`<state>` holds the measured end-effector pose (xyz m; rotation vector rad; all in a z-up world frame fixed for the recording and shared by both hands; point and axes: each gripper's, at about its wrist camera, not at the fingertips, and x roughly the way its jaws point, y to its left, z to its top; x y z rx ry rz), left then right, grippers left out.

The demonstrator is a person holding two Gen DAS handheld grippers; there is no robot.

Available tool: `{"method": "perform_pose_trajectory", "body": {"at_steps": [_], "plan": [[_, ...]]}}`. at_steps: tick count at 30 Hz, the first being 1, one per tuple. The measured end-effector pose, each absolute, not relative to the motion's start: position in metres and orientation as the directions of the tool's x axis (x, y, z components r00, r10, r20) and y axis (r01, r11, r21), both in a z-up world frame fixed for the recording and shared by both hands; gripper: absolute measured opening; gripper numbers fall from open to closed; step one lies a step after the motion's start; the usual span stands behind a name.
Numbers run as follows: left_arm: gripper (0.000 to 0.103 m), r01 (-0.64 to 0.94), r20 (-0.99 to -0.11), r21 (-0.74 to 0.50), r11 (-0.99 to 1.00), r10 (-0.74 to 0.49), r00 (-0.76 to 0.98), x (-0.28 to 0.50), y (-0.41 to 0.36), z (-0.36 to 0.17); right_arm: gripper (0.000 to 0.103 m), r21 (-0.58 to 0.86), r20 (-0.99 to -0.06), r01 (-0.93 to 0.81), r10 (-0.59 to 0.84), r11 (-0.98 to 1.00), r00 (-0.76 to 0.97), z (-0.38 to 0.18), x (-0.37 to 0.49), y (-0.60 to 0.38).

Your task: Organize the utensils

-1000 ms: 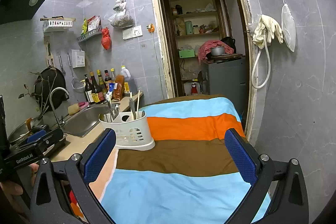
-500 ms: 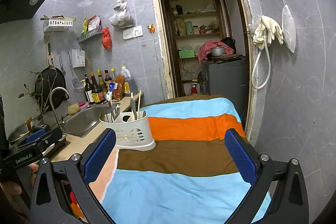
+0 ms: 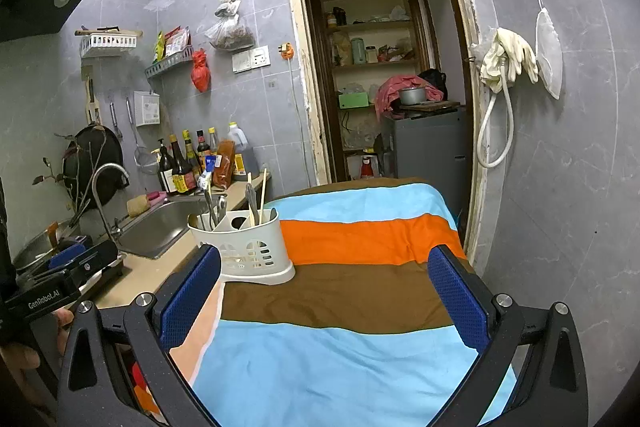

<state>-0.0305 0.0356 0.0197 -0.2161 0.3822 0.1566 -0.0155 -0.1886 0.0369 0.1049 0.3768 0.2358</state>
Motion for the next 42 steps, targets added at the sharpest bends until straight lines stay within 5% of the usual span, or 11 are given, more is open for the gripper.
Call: {"method": "perform_pose_trajectory", "body": {"at_steps": [42], "plan": [[0.103, -0.199, -0.391, -0.178, 0.964, 0.117, 0.913, -0.0280, 0.0361, 0.0189, 0.102, 0.143, -0.356, -0.208, 0.247, 0.968, 0.901, 0.0381, -0.0156, -0.1870]]}}
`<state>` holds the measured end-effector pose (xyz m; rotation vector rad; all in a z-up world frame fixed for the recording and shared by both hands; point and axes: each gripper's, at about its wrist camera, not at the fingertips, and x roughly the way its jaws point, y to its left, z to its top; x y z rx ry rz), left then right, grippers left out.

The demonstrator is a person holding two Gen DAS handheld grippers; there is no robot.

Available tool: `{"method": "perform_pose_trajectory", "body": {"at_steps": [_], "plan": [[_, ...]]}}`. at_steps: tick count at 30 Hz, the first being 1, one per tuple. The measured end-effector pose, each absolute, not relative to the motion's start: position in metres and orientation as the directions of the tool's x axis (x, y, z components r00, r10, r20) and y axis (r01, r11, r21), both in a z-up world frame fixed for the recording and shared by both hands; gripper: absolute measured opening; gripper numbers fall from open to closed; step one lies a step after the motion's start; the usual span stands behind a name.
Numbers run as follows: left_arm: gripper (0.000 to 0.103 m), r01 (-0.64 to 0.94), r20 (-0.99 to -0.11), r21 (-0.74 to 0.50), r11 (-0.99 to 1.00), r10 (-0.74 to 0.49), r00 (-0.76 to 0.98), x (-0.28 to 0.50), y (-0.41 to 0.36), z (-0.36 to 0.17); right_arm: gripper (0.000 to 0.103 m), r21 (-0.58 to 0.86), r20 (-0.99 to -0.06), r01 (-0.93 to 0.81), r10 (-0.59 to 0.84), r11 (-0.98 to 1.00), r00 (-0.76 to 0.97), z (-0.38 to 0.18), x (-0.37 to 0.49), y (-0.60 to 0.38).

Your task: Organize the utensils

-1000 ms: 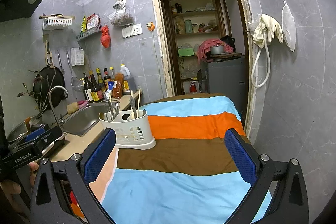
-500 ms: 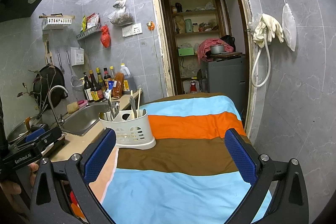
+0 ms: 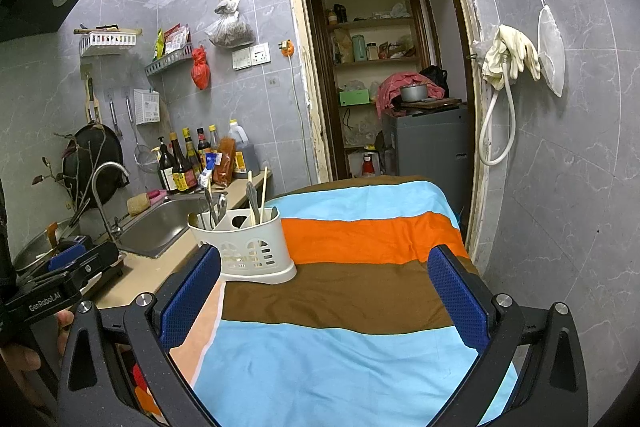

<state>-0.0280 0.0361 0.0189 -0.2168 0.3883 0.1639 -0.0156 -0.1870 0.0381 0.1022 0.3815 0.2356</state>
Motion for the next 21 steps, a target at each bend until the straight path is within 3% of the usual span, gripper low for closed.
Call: {"method": "perform_pose_trajectory", "body": {"at_steps": [21], "plan": [[0.103, -0.217, -0.408, -0.132, 0.967, 0.147, 0.901, -0.021, 0.031, 0.013, 0.102, 0.143, -0.368, -0.205, 0.245, 0.968, 0.897, 0.028, -0.011, -0.186]]}}
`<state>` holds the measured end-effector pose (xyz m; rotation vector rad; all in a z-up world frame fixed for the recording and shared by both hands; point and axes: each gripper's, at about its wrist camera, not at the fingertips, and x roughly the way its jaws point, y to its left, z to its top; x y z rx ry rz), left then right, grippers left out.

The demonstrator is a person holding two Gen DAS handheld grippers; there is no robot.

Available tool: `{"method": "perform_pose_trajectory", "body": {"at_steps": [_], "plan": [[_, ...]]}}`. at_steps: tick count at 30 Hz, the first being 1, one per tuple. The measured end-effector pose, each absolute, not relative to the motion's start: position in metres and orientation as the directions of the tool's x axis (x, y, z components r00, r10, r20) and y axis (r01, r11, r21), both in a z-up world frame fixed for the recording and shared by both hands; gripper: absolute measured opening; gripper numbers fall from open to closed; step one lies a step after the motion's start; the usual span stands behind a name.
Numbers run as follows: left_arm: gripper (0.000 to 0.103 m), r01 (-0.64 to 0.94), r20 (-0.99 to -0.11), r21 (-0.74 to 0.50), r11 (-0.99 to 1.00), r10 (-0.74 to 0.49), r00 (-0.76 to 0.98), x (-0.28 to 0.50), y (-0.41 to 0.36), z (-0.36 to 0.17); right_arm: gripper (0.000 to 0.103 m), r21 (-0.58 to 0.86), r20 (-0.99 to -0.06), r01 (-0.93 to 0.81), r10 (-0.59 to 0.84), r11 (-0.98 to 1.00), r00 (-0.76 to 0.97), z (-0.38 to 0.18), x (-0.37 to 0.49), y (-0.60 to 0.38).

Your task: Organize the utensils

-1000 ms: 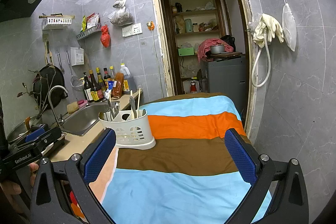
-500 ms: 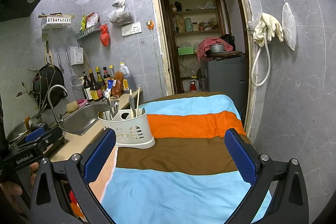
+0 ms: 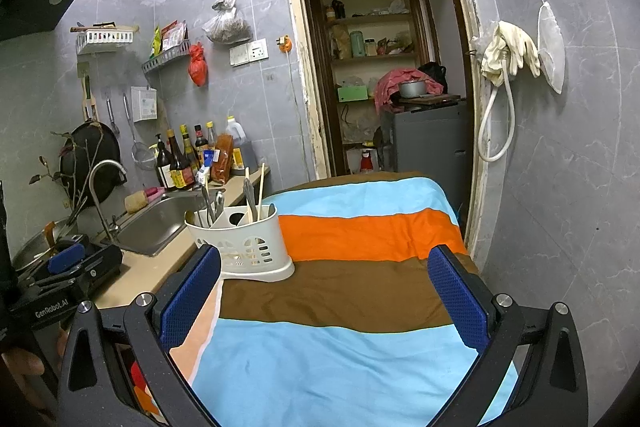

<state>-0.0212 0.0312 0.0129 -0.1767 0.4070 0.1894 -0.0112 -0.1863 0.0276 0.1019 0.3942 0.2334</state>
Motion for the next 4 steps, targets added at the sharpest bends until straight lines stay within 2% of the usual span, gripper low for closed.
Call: {"method": "perform_pose_trajectory", "body": {"at_steps": [4], "plan": [[0.103, -0.223, -0.417, -0.137, 0.965, 0.148, 0.897, -0.0187, 0.0327, 0.0113, 0.102, 0.144, -0.377, -0.211, 0.250, 0.967, 0.892, 0.0237, -0.0071, -0.1852]]}}
